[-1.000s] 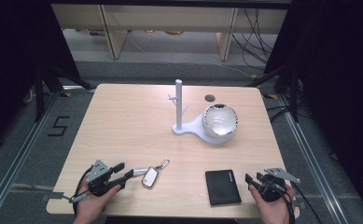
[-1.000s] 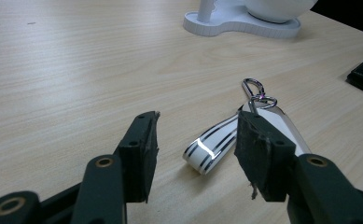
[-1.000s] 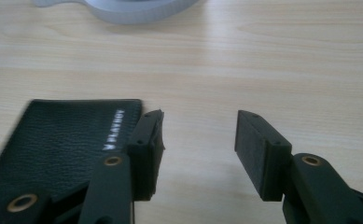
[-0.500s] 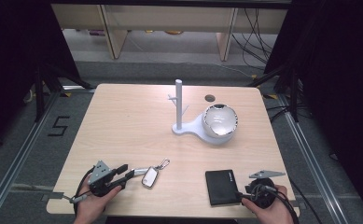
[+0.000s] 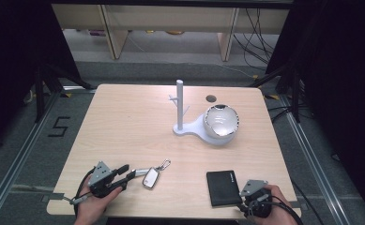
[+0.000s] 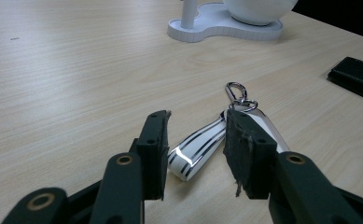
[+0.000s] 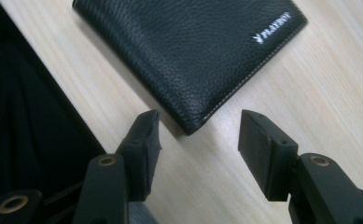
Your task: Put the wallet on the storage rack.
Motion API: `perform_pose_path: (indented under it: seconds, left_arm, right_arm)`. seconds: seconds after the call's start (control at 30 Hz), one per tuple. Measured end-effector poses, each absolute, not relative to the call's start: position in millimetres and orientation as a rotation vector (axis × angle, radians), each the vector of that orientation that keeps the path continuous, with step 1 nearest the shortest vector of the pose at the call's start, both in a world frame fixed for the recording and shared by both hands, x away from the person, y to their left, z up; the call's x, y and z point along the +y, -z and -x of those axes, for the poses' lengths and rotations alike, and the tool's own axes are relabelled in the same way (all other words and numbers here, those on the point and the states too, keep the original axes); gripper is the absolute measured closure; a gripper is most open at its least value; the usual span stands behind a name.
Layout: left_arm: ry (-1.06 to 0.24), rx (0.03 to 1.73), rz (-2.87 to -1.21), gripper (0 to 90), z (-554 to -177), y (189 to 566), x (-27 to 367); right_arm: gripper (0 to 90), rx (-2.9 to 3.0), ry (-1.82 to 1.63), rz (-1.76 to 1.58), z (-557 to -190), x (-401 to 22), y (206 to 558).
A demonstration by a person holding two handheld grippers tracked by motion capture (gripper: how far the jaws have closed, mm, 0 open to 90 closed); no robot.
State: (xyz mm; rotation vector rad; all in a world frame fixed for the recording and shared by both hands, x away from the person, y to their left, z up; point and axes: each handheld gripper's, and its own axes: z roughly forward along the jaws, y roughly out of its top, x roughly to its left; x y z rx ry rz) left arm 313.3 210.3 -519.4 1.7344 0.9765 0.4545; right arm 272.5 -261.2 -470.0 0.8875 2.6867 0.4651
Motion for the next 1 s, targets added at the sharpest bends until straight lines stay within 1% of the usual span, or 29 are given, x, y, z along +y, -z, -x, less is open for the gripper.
perform_pose_path:
  seconds: [0.1, 0.27, 0.8, 0.93, 1.0]
  left_arm:
    - [-0.448, 0.969, -1.728, 58.9, -313.8, 520.0, 210.2]
    - [-0.447, 0.973, -1.728, 58.6, -313.6, 520.3, 210.3]
    - [-0.432, 0.965, -1.729, 58.0, -314.1, 522.0, 209.4]
    - [-0.427, 0.963, -1.732, 57.8, -314.2, 522.4, 209.2]
    - [-0.423, 0.967, -1.733, 57.8, -314.3, 522.4, 208.8]
  right_arm:
    - [48.8, 2.721, -0.388, -0.8, -274.9, -256.0, 470.2]
    - [47.7, 2.747, -0.36, -0.619, -278.8, -247.2, 470.1]
    - [42.4, 2.819, -0.278, -0.422, -294.3, -232.7, 477.4]
    - [43.0, 2.846, -0.28, -0.41, -297.9, -233.1, 477.1]
    - [45.0, 2.871, -0.255, -0.37, -301.4, -231.9, 476.6]
